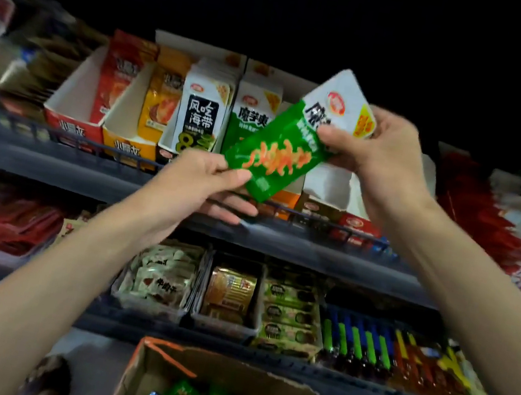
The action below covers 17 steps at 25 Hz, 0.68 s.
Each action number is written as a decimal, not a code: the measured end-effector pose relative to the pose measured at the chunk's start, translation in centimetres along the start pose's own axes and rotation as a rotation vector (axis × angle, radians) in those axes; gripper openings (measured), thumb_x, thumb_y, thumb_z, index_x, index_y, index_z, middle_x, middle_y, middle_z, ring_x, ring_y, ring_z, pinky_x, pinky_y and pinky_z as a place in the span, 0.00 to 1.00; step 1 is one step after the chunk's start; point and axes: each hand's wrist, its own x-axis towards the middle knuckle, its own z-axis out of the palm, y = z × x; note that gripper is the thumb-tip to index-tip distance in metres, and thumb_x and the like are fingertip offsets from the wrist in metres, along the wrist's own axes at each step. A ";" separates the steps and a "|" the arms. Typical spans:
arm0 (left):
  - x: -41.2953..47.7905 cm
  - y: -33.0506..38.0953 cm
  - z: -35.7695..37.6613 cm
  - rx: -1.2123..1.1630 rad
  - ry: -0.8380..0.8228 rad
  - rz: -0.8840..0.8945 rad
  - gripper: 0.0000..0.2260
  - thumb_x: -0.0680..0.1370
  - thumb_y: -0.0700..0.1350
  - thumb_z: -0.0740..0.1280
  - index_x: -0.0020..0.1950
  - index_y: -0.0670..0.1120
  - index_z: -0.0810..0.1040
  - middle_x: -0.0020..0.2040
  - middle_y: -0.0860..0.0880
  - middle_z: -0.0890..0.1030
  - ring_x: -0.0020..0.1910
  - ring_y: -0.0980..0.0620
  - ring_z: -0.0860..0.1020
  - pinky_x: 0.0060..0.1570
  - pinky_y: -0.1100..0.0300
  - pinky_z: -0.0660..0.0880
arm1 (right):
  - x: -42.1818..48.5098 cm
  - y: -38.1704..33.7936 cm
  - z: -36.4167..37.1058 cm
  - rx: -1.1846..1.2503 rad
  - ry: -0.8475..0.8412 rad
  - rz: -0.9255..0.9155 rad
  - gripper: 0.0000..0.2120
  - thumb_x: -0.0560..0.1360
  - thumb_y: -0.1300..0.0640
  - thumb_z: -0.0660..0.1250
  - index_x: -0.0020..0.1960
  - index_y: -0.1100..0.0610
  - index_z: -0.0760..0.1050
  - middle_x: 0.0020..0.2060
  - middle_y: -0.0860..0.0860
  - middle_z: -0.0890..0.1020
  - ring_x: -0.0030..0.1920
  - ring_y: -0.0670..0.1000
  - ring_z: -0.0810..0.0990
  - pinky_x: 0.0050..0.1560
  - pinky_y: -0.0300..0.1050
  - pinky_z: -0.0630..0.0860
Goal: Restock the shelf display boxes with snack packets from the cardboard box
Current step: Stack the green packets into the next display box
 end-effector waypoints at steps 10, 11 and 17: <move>3.4 -2.7 -2.3 1.306 0.478 0.359 0.12 0.80 0.54 0.63 0.59 0.52 0.80 0.50 0.51 0.74 0.39 0.54 0.72 0.37 0.60 0.68 | 10.4 1.6 4.2 -0.219 -0.046 0.048 0.16 0.70 0.69 0.74 0.58 0.65 0.78 0.52 0.59 0.83 0.42 0.48 0.83 0.43 0.40 0.82; 3.6 -2.7 -2.3 1.302 0.483 0.366 0.12 0.80 0.54 0.64 0.58 0.52 0.81 0.49 0.51 0.74 0.38 0.53 0.72 0.36 0.60 0.69 | 10.6 1.8 4.5 -0.277 -0.079 0.061 0.16 0.71 0.68 0.74 0.58 0.65 0.77 0.51 0.57 0.83 0.42 0.46 0.83 0.43 0.38 0.82; 3.7 -2.4 -2.0 1.284 0.503 0.348 0.12 0.80 0.54 0.64 0.56 0.52 0.82 0.52 0.51 0.77 0.43 0.52 0.79 0.36 0.61 0.68 | 10.1 4.3 7.3 -0.856 -0.099 -0.203 0.20 0.72 0.57 0.75 0.63 0.57 0.78 0.58 0.53 0.83 0.58 0.51 0.81 0.60 0.51 0.77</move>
